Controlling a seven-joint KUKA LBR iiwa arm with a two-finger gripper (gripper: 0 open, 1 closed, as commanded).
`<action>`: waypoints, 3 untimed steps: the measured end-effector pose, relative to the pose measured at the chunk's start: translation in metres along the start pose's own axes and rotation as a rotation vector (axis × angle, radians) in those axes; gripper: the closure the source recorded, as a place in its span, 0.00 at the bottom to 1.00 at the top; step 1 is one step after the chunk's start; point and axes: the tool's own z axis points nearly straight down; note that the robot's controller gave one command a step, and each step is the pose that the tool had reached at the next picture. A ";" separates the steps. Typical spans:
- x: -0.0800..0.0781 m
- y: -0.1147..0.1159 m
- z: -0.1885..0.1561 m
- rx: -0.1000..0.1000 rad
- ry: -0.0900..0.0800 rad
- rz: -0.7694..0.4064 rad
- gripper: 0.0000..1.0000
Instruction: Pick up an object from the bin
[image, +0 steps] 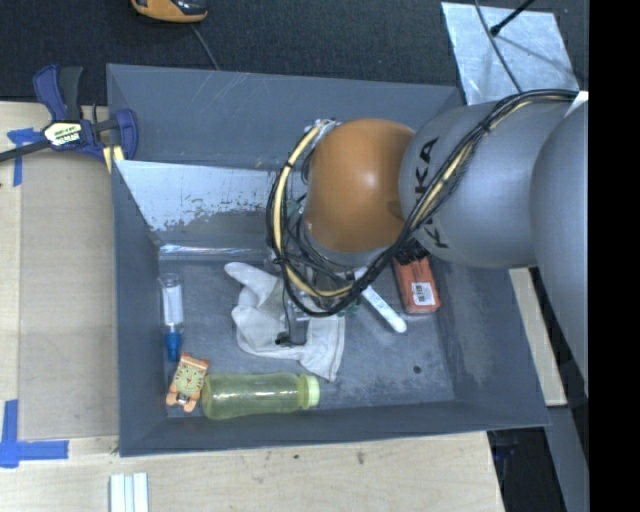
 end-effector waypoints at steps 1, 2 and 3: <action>-0.001 -0.004 0.028 0.001 0.002 -0.027 0.00; 0.000 -0.006 0.034 0.000 0.000 -0.133 1.00; 0.000 -0.006 0.034 0.000 0.000 -0.132 1.00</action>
Offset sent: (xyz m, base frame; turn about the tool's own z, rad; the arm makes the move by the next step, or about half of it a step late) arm -0.0002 -0.0049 -0.0350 -0.1349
